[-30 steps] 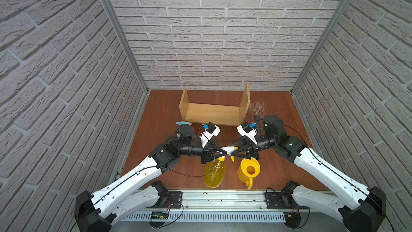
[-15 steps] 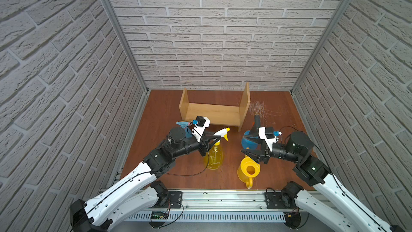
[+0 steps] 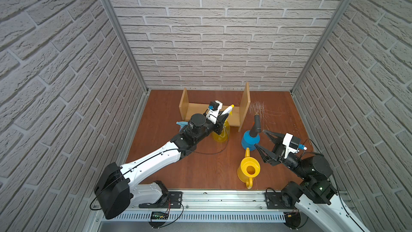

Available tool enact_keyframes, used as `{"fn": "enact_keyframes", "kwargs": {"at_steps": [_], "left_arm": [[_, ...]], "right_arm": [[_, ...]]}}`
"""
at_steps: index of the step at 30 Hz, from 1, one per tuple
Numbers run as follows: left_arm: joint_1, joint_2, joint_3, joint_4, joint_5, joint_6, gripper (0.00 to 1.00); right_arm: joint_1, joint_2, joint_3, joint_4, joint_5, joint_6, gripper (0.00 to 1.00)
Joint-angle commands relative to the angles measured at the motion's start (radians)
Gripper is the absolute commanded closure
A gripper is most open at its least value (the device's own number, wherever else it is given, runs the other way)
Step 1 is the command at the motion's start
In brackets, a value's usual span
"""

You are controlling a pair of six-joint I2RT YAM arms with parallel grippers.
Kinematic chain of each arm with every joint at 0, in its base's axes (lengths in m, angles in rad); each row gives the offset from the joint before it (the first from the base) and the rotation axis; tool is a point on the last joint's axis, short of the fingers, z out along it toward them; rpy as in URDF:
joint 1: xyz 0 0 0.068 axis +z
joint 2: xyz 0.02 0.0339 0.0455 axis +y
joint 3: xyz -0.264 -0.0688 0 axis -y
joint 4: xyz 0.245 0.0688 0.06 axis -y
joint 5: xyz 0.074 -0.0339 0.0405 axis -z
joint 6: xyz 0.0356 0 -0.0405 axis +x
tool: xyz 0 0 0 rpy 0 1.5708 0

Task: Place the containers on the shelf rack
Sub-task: 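Place the container on the shelf.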

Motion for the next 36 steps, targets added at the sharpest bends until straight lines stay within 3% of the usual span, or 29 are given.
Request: {"fn": "enact_keyframes", "kwargs": {"at_steps": [1,11,25,36], "left_arm": [[0.028,0.068,0.068,0.158,-0.022,0.030,1.00],[0.100,0.334,0.205,0.365,-0.043,-0.015,1.00],[0.107,0.630,0.402,0.445,-0.111,0.048,1.00],[0.119,0.788,0.528,0.481,-0.112,0.007,1.00]], "right_arm": [[0.007,-0.016,-0.012,0.064,0.050,0.019,0.20],[0.007,-0.031,-0.022,0.067,0.064,0.018,0.19],[0.007,-0.035,-0.022,0.069,0.049,0.019,0.18],[0.007,-0.044,-0.023,0.070,0.044,0.019,0.18]]}}
